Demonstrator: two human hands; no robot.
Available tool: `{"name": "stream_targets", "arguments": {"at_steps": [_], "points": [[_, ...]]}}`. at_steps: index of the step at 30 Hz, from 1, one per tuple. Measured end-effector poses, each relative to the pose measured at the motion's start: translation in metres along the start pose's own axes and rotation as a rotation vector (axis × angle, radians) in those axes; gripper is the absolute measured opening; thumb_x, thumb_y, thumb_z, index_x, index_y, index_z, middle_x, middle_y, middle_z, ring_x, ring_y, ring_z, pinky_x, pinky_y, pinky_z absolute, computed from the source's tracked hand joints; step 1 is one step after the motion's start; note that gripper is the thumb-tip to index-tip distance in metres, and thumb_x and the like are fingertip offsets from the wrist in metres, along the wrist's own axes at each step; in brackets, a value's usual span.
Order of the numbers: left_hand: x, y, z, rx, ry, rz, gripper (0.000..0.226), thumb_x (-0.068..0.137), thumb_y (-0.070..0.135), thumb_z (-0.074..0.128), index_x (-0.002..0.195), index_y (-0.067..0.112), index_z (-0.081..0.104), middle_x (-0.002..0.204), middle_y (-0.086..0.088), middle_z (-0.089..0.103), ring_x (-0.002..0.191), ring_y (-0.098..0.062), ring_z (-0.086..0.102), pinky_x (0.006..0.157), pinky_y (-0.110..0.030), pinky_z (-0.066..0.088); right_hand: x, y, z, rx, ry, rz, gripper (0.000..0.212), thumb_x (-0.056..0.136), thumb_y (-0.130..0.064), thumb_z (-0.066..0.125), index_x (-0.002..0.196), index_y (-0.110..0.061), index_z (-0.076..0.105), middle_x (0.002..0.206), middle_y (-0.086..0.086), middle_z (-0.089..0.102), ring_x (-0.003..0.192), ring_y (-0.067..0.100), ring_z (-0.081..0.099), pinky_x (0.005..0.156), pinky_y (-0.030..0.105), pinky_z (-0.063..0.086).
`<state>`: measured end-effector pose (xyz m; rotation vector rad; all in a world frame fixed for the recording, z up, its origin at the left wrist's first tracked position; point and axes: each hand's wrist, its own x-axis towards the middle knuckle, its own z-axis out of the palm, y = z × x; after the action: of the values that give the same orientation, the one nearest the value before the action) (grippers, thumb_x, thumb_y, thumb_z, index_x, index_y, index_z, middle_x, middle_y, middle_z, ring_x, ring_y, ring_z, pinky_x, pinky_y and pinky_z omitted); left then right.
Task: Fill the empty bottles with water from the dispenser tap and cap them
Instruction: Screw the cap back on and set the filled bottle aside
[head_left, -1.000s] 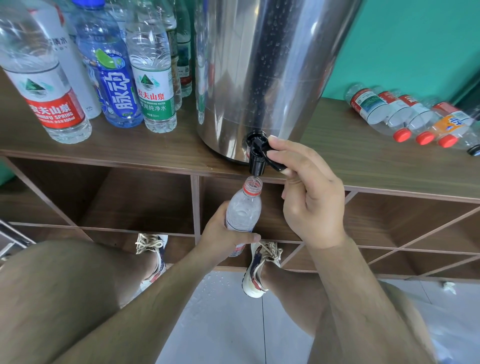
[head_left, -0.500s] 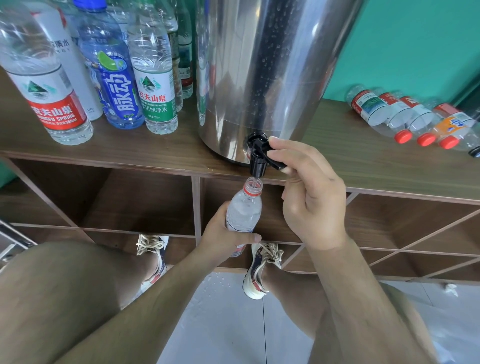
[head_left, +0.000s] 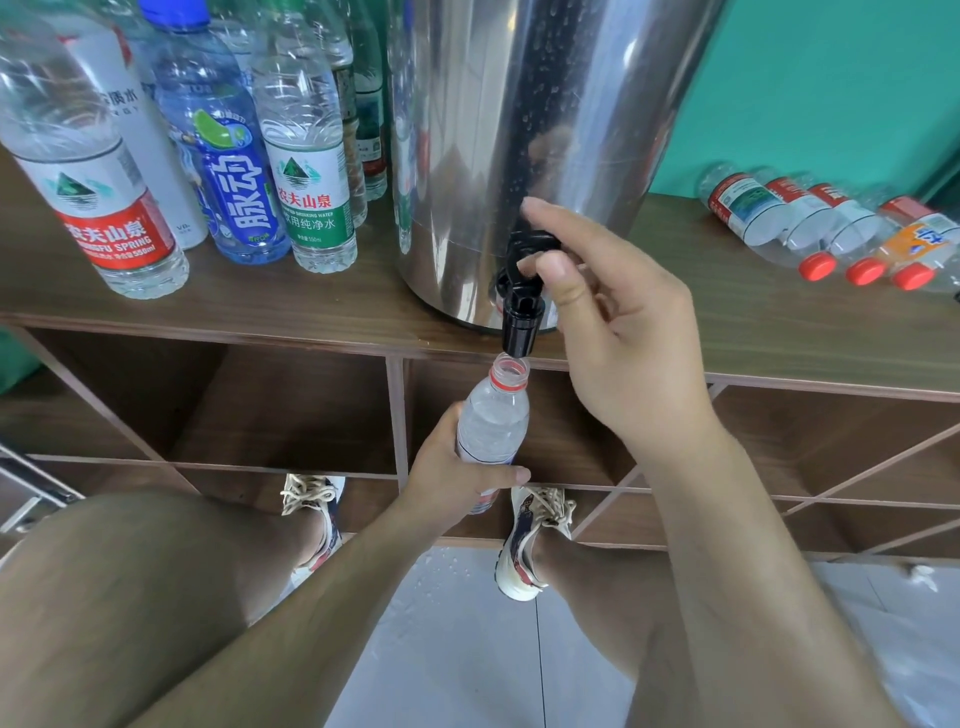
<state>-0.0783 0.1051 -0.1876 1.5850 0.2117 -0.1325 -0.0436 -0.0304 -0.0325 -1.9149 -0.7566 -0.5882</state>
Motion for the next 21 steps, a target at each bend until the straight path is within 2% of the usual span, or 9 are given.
{"name": "stream_targets", "arguments": {"at_steps": [3,6,8,10,12,14,17,19,21], "points": [[-0.001,0.001,0.0,-0.003,0.001,-0.003,0.067,0.07,0.009,0.093,0.108,0.043,0.05,0.11,0.018,0.061,0.098,-0.003,0.06,0.059,-0.005,0.047,-0.007,0.016,-0.016,0.032,0.061,0.052,0.028,0.109,-0.024,0.054,0.135,-0.021,0.064,0.112,-0.001,0.073,0.094,0.009,0.067,0.085,0.035,0.055],[-0.001,0.003,0.001,-0.006,0.004,-0.01,0.069,0.069,0.011,0.094,0.112,0.042,0.05,0.109,0.02,0.061,0.098,-0.001,0.06,0.06,-0.005,0.046,-0.017,0.042,-0.033,-0.168,0.132,0.241,0.027,0.106,-0.025,0.06,0.13,-0.019,0.068,0.108,-0.004,0.073,0.09,0.003,0.065,0.088,0.031,0.054],[-0.002,0.003,0.002,-0.01,0.006,-0.009,0.07,0.067,0.011,0.095,0.114,0.041,0.051,0.11,0.019,0.064,0.098,-0.001,0.062,0.064,-0.008,0.047,-0.021,0.06,-0.039,-0.349,0.06,0.399,0.037,0.101,-0.03,0.068,0.136,-0.017,0.066,0.112,-0.008,0.069,0.086,0.002,0.057,0.093,0.029,0.05],[-0.003,0.001,0.002,-0.024,0.012,0.0,0.071,0.065,0.008,0.095,0.113,0.04,0.054,0.108,0.015,0.067,0.097,-0.002,0.065,0.068,-0.011,0.05,-0.024,0.071,-0.039,-0.434,-0.019,0.509,0.052,0.095,-0.039,0.074,0.14,-0.018,0.061,0.122,-0.005,0.065,0.103,0.012,0.057,0.1,0.031,0.047],[-0.003,0.001,0.003,-0.015,0.011,0.007,0.072,0.064,0.008,0.096,0.114,0.04,0.054,0.11,0.013,0.068,0.1,-0.006,0.065,0.072,-0.013,0.05,-0.024,0.077,-0.035,-0.452,-0.074,0.585,0.063,0.09,-0.045,0.078,0.143,-0.017,0.058,0.131,-0.001,0.062,0.12,0.023,0.056,0.108,0.04,0.045],[-0.003,0.0,0.004,0.003,0.005,0.003,0.072,0.064,0.01,0.096,0.114,0.04,0.053,0.112,0.012,0.067,0.103,-0.008,0.064,0.073,-0.014,0.049,-0.023,0.083,-0.031,-0.465,-0.116,0.629,0.066,0.089,-0.047,0.078,0.143,-0.016,0.057,0.135,0.003,0.059,0.123,0.028,0.055,0.11,0.046,0.045],[-0.003,0.0,0.004,0.014,-0.004,-0.009,0.074,0.064,0.011,0.096,0.117,0.039,0.052,0.113,0.012,0.066,0.104,-0.009,0.064,0.071,-0.013,0.049,-0.024,0.091,-0.028,-0.465,-0.135,0.645,0.056,0.093,-0.042,0.075,0.14,-0.018,0.06,0.134,0.003,0.06,0.12,0.03,0.057,0.107,0.049,0.047],[-0.004,0.0,0.005,0.029,-0.004,-0.01,0.073,0.065,0.011,0.096,0.116,0.039,0.052,0.112,0.012,0.065,0.103,-0.009,0.063,0.07,-0.012,0.048,-0.024,0.095,-0.028,-0.462,-0.127,0.62,0.047,0.095,-0.036,0.073,0.138,-0.02,0.062,0.132,0.0,0.062,0.114,0.027,0.06,0.105,0.046,0.049],[-0.005,0.001,0.005,0.044,-0.005,-0.011,0.073,0.065,0.011,0.096,0.114,0.04,0.051,0.111,0.014,0.064,0.101,-0.006,0.062,0.066,-0.009,0.047,-0.023,0.091,-0.031,-0.43,-0.135,0.579,0.041,0.095,-0.031,0.074,0.134,-0.021,0.065,0.126,-0.004,0.063,0.097,0.015,0.061,0.095,0.03,0.049]]}}
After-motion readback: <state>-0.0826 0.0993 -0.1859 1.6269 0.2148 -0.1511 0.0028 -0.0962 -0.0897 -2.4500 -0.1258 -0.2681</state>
